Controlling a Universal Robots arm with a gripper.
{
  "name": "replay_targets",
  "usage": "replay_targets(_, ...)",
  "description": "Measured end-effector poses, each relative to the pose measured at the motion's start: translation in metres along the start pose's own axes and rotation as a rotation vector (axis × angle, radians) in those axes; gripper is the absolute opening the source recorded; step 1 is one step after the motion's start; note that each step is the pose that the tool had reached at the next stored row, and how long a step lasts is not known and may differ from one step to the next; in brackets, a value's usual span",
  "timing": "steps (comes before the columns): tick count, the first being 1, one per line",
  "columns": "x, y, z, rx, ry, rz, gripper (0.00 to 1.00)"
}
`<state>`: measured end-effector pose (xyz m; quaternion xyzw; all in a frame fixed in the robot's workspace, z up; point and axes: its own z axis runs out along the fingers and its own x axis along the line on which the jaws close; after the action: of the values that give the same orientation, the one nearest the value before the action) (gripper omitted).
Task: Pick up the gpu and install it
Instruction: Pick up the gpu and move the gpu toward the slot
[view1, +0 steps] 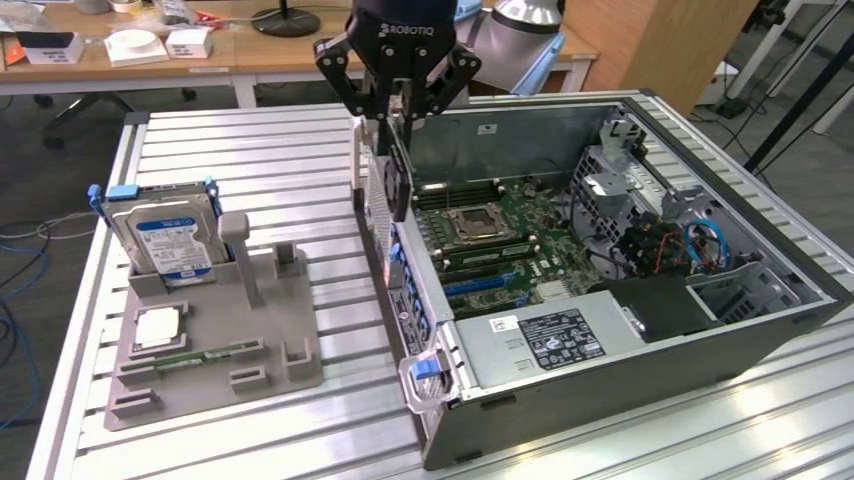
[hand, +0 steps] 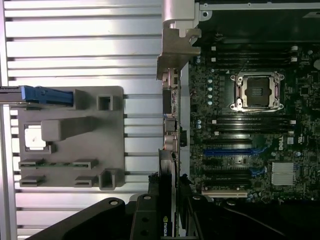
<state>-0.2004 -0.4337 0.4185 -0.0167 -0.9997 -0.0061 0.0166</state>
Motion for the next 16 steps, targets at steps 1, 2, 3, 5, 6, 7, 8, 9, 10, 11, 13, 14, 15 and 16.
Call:
replay_targets(1,-0.001,0.0,0.0,0.0,0.0,0.0,0.26)
replay_targets(2,-0.002,0.0001,-0.0001,0.0,0.0,-0.001,0.26)
replay_targets(3,-0.003,0.0001,-0.0001,0.0,0.0,-0.001,0.26)
replay_targets(5,-0.006,0.0002,-0.0002,0.0001,0.0001,-0.001,0.26)
replay_targets(6,-0.007,0.0002,-0.0003,0.0001,0.0,-0.002,0.26)
replay_targets(7,-0.008,0.0003,-0.0003,0.0001,0.0001,-0.002,0.26)
replay_targets(8,-0.009,0.0003,-0.0003,0.0001,0.0,-0.002,0.26)
replay_targets(9,-0.01,0.0004,-0.0004,0.0001,0.0001,-0.002,0.26)
replay_targets(10,-0.011,0.0004,-0.0004,0.0001,0.0001,-0.003,0.26)
replay_targets(11,-0.013,0.0004,-0.0005,0.0002,0.0001,-0.003,0.26)
replay_targets(13,-0.015,0.0005,-0.0005,0.0002,0.0001,-0.003,0.26)
replay_targets(14,-0.016,0.0005,-0.0006,0.0002,0.0001,-0.004,0.26)
replay_targets(15,-0.017,0.0006,-0.0006,0.0002,0.0001,-0.004,0.26)
replay_targets(16,-0.018,0.0006,-0.0006,0.0002,0.0001,-0.004,0.26)
